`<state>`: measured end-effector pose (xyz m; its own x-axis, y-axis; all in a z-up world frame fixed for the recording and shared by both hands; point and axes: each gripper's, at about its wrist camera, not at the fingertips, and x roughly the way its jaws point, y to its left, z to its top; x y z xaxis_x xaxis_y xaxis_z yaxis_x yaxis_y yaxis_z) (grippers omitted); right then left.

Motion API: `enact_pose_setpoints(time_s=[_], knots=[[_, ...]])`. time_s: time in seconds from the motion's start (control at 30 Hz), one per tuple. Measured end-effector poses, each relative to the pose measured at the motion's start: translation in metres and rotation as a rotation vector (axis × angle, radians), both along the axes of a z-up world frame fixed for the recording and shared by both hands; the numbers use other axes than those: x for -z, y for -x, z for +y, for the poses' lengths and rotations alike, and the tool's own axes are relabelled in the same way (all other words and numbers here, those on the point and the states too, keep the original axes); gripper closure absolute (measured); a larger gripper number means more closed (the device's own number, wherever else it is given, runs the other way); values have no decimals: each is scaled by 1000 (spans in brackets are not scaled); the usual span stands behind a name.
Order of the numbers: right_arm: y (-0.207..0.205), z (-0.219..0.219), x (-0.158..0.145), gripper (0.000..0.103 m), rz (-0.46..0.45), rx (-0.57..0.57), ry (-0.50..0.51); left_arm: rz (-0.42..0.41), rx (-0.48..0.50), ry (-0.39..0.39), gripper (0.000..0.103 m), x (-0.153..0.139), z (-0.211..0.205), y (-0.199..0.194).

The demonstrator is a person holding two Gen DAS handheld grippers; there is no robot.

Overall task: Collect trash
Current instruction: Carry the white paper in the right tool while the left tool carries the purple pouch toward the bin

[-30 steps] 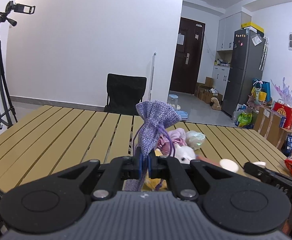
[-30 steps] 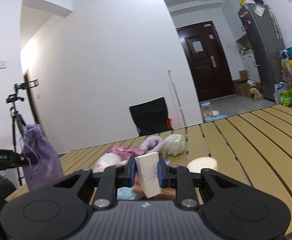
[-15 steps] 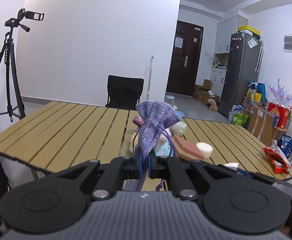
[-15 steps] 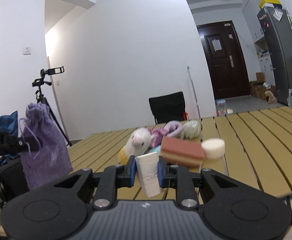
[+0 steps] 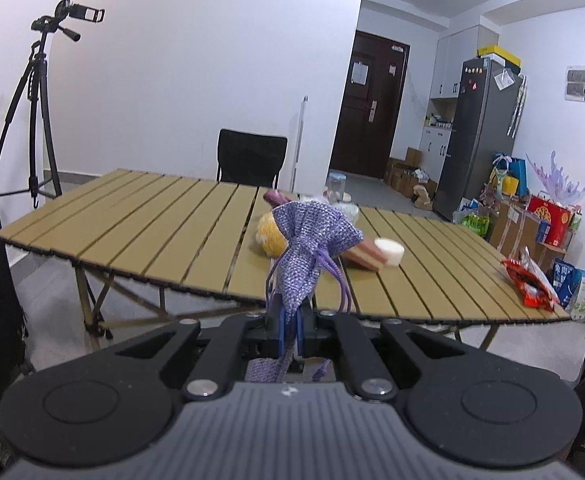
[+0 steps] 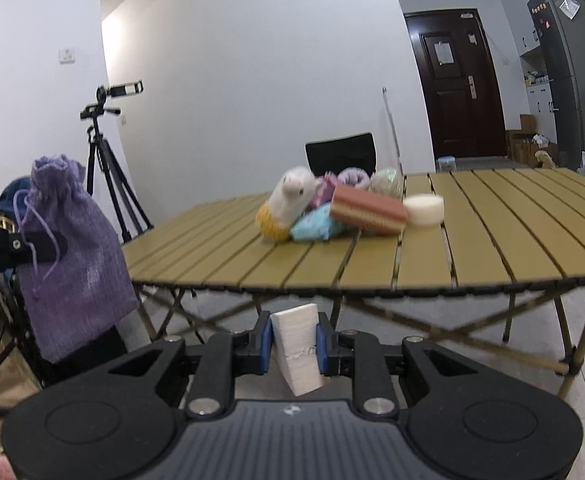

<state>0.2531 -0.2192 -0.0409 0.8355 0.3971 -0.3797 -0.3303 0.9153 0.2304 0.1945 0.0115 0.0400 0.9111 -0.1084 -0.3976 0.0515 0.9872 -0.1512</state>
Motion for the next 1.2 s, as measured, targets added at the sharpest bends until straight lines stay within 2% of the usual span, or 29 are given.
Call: enact_pose_setpoints(time_s=[0.57,1.2], knots=[[52,7,48,82,133,-17,92,110,21,-1,97,48,-5,36],[63,27,90,82,292,-32,215,288,0,25,97,129,-1,37]])
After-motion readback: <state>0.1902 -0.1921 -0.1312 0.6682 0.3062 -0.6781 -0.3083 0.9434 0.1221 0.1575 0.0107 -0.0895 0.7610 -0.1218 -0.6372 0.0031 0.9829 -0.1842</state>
